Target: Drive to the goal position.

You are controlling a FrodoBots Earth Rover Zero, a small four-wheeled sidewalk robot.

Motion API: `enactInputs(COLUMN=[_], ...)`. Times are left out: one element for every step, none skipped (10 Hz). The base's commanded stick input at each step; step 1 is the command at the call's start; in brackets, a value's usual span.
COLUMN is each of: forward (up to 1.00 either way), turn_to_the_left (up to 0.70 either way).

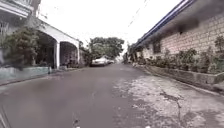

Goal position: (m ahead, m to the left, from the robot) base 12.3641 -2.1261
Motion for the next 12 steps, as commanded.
enactInputs(forward=[1.00, 1.00, 1.00, 1.00, 1.00, 1.00, 1.00, 1.00, 1.00, 1.00, 1.00, 1.00], turn_to_the_left=[0.00, 0.01, 0.02, 0.02, 0.02, 0.02, 0.02, 0.02, 0.02, 0.02, 0.01, 0.00])
